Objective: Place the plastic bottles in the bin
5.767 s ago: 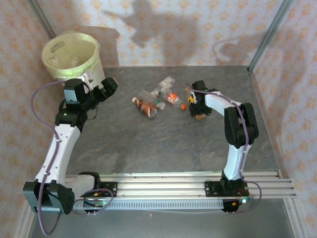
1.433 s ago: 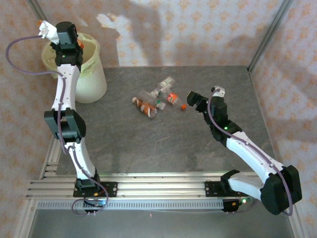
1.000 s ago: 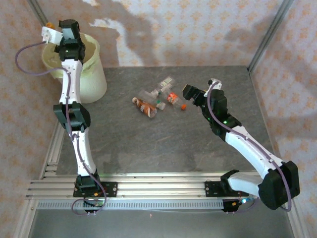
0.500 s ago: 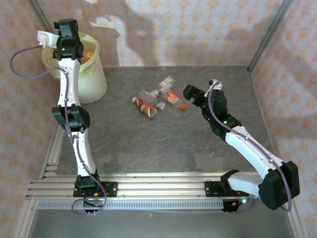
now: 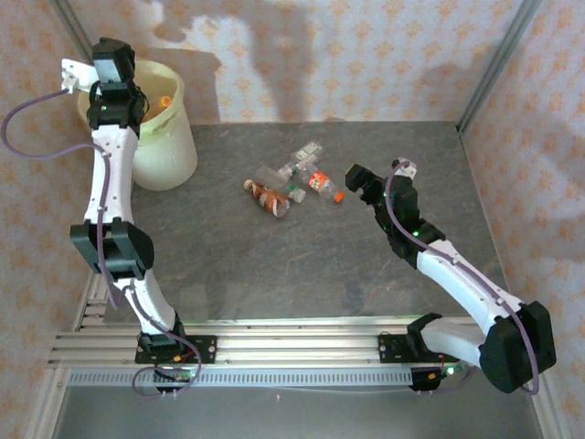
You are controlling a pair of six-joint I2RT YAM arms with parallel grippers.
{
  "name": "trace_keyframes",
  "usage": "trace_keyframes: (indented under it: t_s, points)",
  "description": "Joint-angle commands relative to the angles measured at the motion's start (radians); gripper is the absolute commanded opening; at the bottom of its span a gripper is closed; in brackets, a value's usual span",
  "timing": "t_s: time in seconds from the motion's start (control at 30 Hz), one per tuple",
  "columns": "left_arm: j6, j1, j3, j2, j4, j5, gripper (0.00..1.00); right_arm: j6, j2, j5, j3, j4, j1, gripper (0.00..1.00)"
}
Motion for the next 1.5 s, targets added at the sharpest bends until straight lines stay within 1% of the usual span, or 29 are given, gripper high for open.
trace_keyframes:
  t_s: [0.0,0.07,0.13,0.2,0.27,0.37,0.4,0.43,0.5,0.6,0.67,0.77,0.93,1.07,1.17,1.37,1.47]
  points:
    - [0.04,-0.06,-0.113,-0.114,0.076,0.128,1.0,0.055,0.01,0.128,0.007,-0.019,0.0,0.99]
    - [0.081,-0.105,-0.208,-0.181,0.092,0.157,1.0,0.061,0.011,0.15,0.012,-0.033,-0.001,0.99]
    - [0.134,-0.161,-0.268,-0.234,0.072,0.176,1.0,0.059,0.015,0.15,0.009,-0.031,-0.004,0.99]
    - [0.197,-0.239,-0.307,-0.275,0.02,0.166,1.0,0.054,0.016,0.149,0.009,-0.036,-0.003,0.99]
    - [0.254,-0.322,-0.371,-0.309,0.004,0.138,1.0,0.048,0.016,0.152,0.008,-0.039,-0.004,0.99]
    - [0.273,-0.424,-0.484,-0.351,0.006,0.131,1.0,0.035,0.005,0.156,-0.002,-0.043,-0.006,0.99]
    - [0.266,-0.442,-0.518,-0.361,0.012,0.135,1.0,0.034,-0.001,0.158,-0.008,-0.041,-0.005,0.99]
    - [0.26,-0.454,-0.564,-0.365,0.04,0.168,1.0,0.035,-0.007,0.162,-0.016,-0.042,-0.006,0.99]
    - [0.234,-0.455,-0.614,-0.348,0.055,0.247,1.0,0.043,-0.019,0.172,-0.034,-0.038,-0.005,0.99]
    - [0.213,-0.46,-0.622,-0.283,-0.036,0.298,1.0,0.06,-0.036,0.201,-0.056,-0.053,-0.005,1.0]
    - [0.184,-0.467,-0.675,-0.257,-0.006,0.354,1.0,0.062,-0.054,0.224,-0.059,-0.085,-0.007,1.0]
    - [0.138,-0.487,-0.752,-0.224,0.057,0.399,1.0,0.057,-0.074,0.268,-0.063,-0.124,-0.007,1.0]
    - [0.082,-0.511,-0.758,-0.113,0.055,0.462,1.0,0.063,-0.086,0.326,-0.051,-0.186,-0.01,0.99]
    - [0.052,-0.517,-0.768,-0.043,0.072,0.492,1.0,0.067,-0.089,0.327,-0.049,-0.218,-0.009,0.99]
    - [0.034,-0.519,-0.777,-0.003,0.097,0.518,0.96,0.077,-0.091,0.33,-0.055,-0.228,-0.01,0.99]
    - [0.03,-0.526,-0.805,0.027,0.115,0.489,0.9,0.083,-0.096,0.346,-0.061,-0.246,-0.012,0.99]
    - [0.044,-0.526,-0.797,0.061,0.113,0.516,0.89,0.088,-0.097,0.346,-0.063,-0.248,-0.01,0.98]
